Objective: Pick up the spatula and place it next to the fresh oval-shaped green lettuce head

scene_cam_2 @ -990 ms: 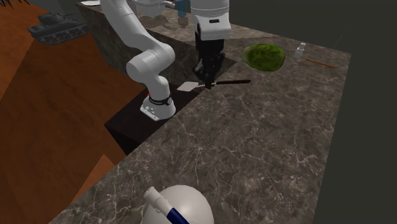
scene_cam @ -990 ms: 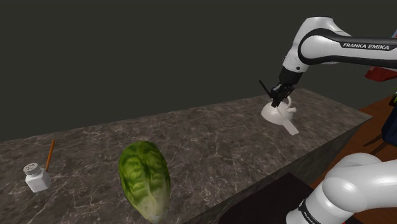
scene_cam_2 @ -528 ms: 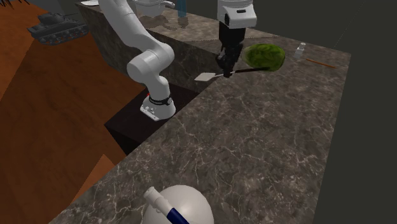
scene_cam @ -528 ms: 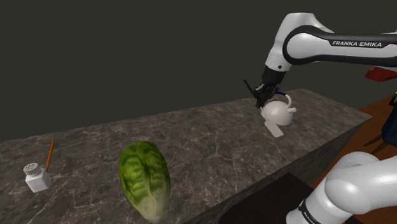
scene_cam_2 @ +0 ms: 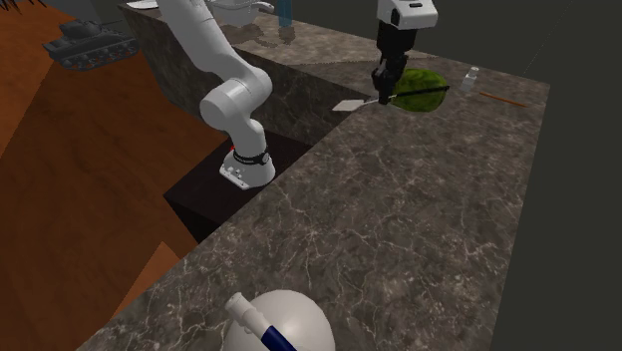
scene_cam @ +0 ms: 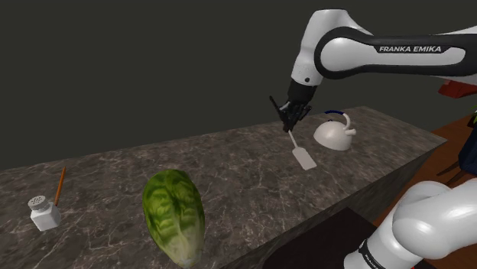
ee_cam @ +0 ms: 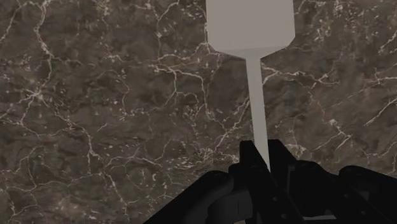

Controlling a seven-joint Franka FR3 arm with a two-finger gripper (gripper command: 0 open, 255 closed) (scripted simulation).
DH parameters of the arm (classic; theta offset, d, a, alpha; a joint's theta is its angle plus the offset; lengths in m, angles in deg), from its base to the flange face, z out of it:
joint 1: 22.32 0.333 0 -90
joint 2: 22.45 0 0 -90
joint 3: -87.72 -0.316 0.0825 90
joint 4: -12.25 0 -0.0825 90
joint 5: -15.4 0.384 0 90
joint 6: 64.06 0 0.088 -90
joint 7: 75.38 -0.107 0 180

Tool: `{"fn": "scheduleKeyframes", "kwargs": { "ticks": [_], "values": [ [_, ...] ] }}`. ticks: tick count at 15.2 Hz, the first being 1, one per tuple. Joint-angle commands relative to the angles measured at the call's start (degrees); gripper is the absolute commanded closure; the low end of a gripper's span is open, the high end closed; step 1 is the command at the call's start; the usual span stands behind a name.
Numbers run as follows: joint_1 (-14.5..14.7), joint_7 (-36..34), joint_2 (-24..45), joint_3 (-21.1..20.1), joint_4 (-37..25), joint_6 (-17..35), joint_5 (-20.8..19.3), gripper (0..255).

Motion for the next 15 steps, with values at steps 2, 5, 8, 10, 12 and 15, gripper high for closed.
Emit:
{"fn": "scheduleKeyframes", "kwargs": {
  "ticks": [2,5,8,10,12,15],
  "values": [
    [1.03,-4.25,3.44,-3.37,-3.28,0.31,0.73,255],
    [1.84,-8.37,7.55,-6.55,-7.11,0.69,0.78,255],
    [2.55,-12.61,12.12,-9.69,-11.52,0.85,0.2,255],
    [3.02,-15.53,15.44,-11.74,-14.81,0.8,-0.58,255],
    [3.59,-18.53,18.99,-13.7,-18.38,0.59,-1.71,255],
    [4.82,-23.46,25.18,-16.63,-24.75,-0.17,-4.27,255]
  ]
}}
